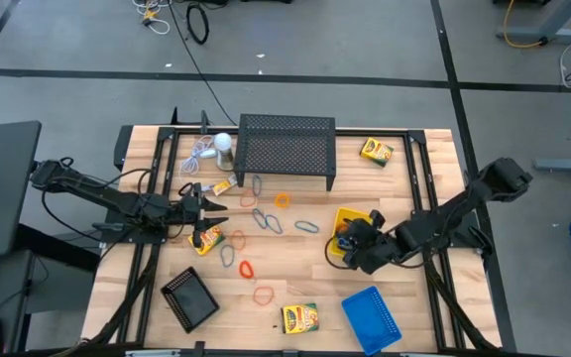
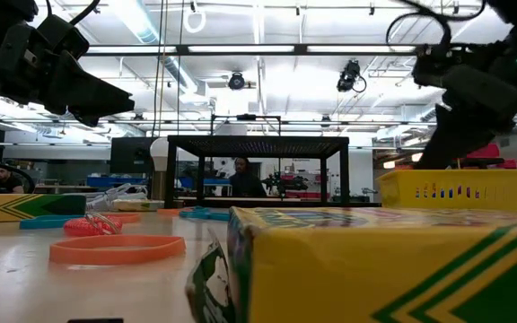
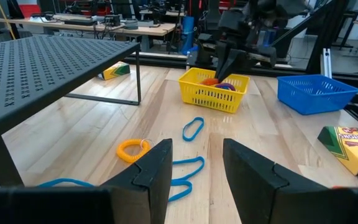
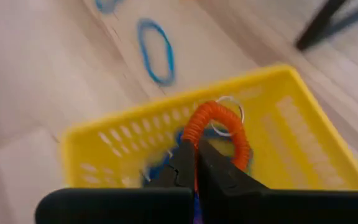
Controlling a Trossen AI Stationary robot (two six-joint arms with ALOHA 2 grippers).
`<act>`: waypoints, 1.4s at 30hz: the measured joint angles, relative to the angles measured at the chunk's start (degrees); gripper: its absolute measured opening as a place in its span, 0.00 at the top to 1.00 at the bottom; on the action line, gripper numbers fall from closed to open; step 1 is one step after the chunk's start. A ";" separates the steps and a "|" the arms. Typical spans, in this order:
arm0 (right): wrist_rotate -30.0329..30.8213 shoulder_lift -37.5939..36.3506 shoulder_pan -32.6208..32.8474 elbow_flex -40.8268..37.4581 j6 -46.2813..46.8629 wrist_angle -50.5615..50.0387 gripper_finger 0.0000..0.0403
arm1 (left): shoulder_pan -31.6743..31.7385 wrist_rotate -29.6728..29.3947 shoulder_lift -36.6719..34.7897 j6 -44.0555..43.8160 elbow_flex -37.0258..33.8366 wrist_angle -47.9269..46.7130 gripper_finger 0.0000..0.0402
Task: Pick & Place Office Desk Supplies
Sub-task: Put the orange spring keychain into the yellow basket
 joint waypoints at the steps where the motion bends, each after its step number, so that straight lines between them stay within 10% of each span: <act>1: -0.78 0.00 -0.20 0.70 0.03 -2.10 1.00 | 0.00 0.00 0.00 0.00 0.00 0.00 0.63; 10: -12.76 0.02 -3.42 2.69 -5.34 -5.14 0.85 | 0.00 0.00 0.00 0.11 0.00 0.00 0.63; 21: -13.17 -0.41 -4.57 2.69 -11.57 -2.92 0.52 | 0.00 0.01 0.02 0.27 0.00 0.00 0.63; 42: -20.42 1.22 -13.75 14.69 -46.26 14.95 0.50 | 0.02 0.02 0.04 0.44 0.00 -0.36 0.63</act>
